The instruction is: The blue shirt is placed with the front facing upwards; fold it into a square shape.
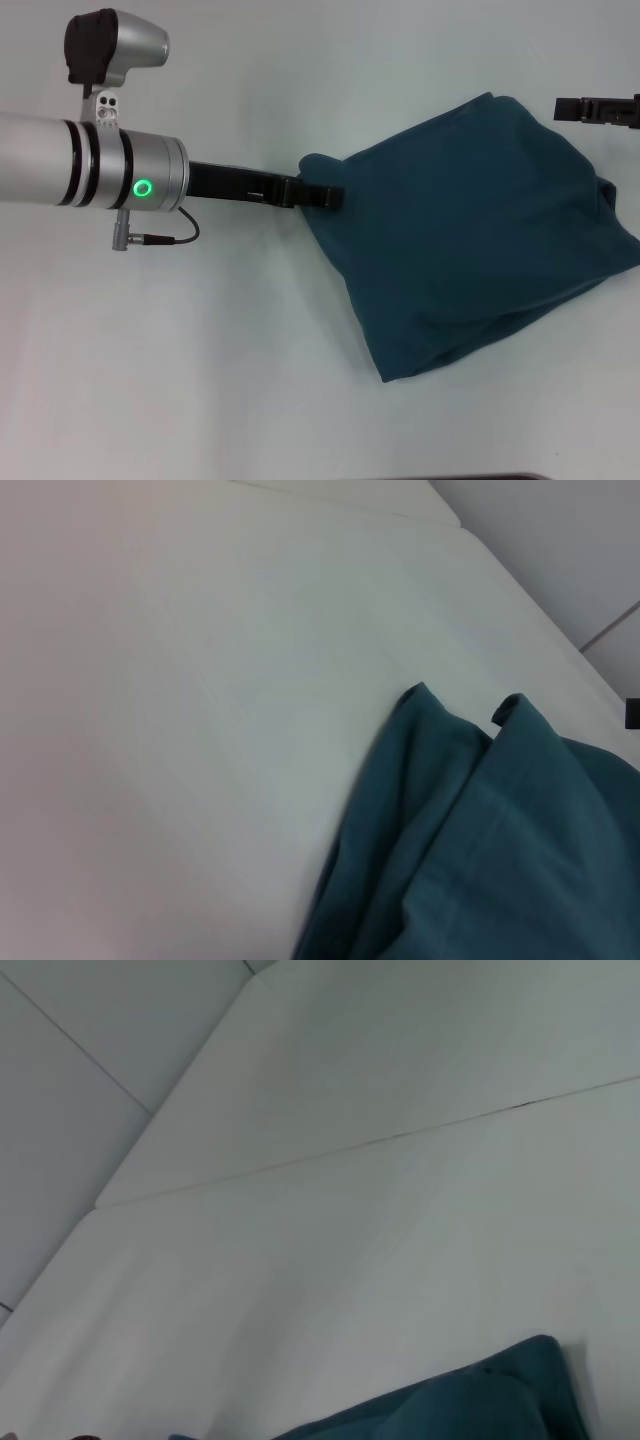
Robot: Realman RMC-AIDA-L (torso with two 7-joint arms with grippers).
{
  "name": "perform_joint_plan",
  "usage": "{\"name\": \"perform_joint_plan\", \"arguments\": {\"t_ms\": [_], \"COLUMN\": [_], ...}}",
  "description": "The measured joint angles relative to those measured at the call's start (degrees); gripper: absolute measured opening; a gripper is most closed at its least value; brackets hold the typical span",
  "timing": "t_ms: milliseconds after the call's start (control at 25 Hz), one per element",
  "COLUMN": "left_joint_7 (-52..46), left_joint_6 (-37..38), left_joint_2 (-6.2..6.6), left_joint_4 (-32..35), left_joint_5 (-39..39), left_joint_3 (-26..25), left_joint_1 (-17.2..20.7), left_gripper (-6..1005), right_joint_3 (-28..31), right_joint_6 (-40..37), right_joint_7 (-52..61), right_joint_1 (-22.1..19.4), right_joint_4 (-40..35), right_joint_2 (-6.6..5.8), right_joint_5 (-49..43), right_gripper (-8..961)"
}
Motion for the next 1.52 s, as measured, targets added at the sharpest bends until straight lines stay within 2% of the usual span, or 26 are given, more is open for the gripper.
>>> {"name": "perform_joint_plan", "arguments": {"t_ms": [280,720,920,1160,1520], "left_joint_7": [-0.06,-0.16,-0.19,-0.19,-0.19], "left_joint_6": [-0.02,-0.01,0.23,0.31,1.20], "left_joint_2": [0.01,-0.07,-0.08,-0.13,0.96], "left_joint_4": [0.00,0.06,0.08,0.04,-2.10], "left_joint_5": [-0.21,-0.45,-0.47,-0.53,-0.53], "left_joint_3": [-0.02,-0.02,-0.03,-0.34,-1.57], "left_joint_1": [-0.03,-0.04,-0.04,-0.04,1.30], "left_gripper": [570,303,98,0,-1], "right_joint_3": [0.00,0.00,0.00,0.00,0.00], "right_joint_6": [-0.16,-0.17,-0.17,-0.11,-0.97], "right_joint_7": [0.00,-0.29,-0.41,-0.51,-0.64], "right_joint_1": [-0.33,-0.44,-0.46,-0.83,-1.61], "right_joint_4": [0.00,0.09,0.17,0.31,0.23], "right_joint_2": [0.00,0.00,0.00,0.00,0.00], "right_joint_5": [-0.05,-0.17,-0.17,-0.22,-0.25], "right_gripper": [817,818,818,816,817]}}
